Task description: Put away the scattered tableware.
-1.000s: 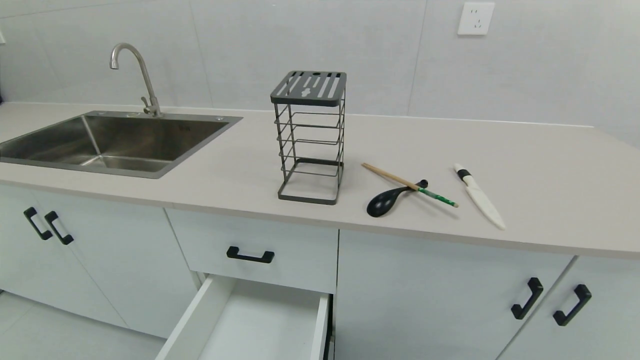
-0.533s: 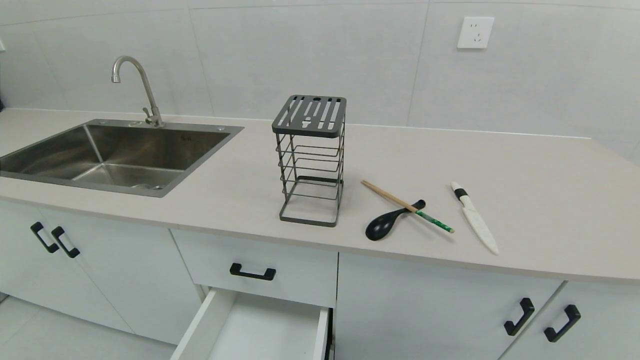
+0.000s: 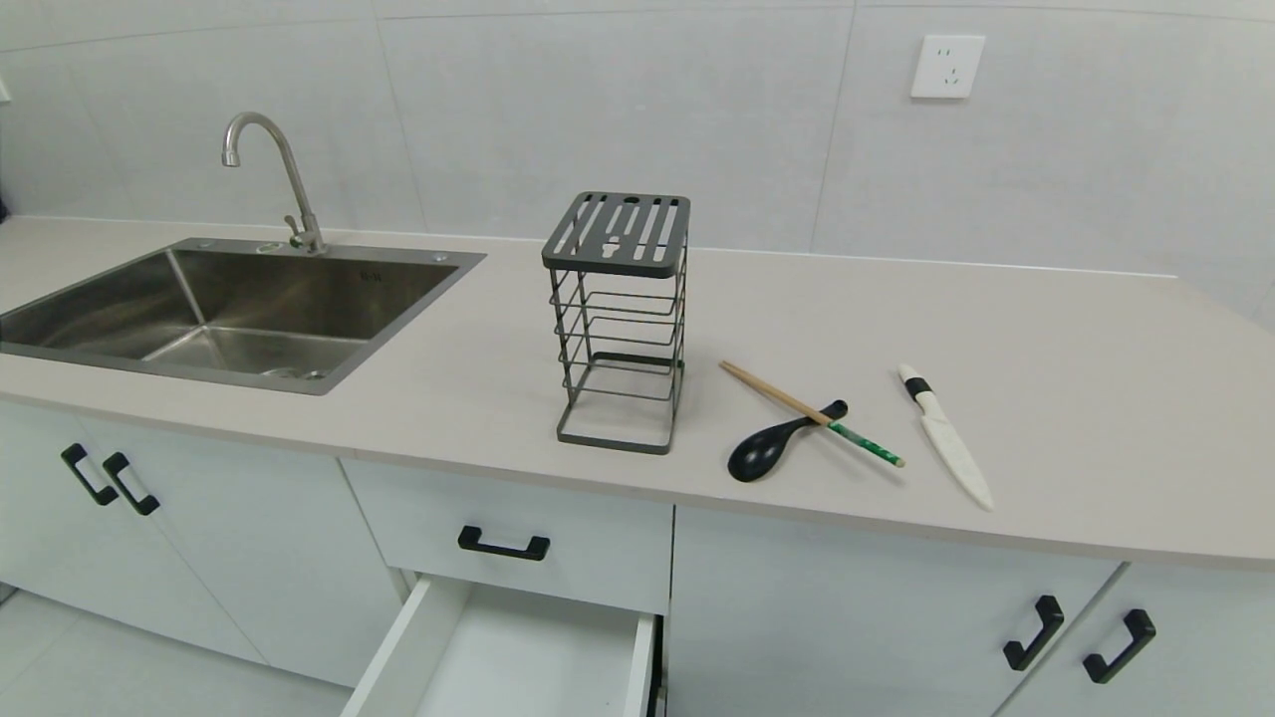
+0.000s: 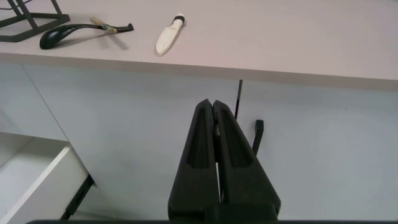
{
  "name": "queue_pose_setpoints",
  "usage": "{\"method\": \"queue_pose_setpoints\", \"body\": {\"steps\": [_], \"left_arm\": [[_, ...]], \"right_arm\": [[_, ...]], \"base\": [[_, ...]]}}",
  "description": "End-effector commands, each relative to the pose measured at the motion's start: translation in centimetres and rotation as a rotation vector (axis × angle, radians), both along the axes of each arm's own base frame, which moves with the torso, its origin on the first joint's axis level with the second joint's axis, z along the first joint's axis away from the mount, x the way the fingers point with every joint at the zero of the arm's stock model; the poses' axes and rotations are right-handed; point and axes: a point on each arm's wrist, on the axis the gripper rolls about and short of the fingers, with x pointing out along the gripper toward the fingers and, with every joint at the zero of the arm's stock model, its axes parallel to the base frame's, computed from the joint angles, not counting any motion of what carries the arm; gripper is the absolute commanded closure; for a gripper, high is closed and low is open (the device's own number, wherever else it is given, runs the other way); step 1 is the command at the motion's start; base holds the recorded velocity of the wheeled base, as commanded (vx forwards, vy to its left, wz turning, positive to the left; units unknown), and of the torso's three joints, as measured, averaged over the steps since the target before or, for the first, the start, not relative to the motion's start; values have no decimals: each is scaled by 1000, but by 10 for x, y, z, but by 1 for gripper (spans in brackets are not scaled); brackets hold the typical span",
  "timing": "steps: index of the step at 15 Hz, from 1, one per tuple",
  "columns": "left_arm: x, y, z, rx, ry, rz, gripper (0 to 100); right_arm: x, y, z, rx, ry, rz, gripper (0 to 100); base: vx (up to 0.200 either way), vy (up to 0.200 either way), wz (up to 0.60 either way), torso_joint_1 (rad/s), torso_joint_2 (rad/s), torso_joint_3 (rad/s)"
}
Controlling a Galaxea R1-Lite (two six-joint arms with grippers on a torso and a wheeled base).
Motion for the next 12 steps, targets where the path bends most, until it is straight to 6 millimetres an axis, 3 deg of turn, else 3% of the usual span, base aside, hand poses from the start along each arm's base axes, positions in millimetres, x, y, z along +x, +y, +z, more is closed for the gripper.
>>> {"method": "queue_pose_setpoints", "body": {"steps": [1,3,12], "left_arm": [[0,0,0,0,1,0,0],[0,0,0,0,1,0,0],[0,0,0,0,1,0,0]], "right_arm": [[0,0,0,-2,-1,0,100],[0,0,0,0,0,0,100],[0,0,0,0,-1,0,100]], "base": [[0,0,0,0,0,0],[0,0,600,2,2,2],[0,0,0,0,0,0]]}}
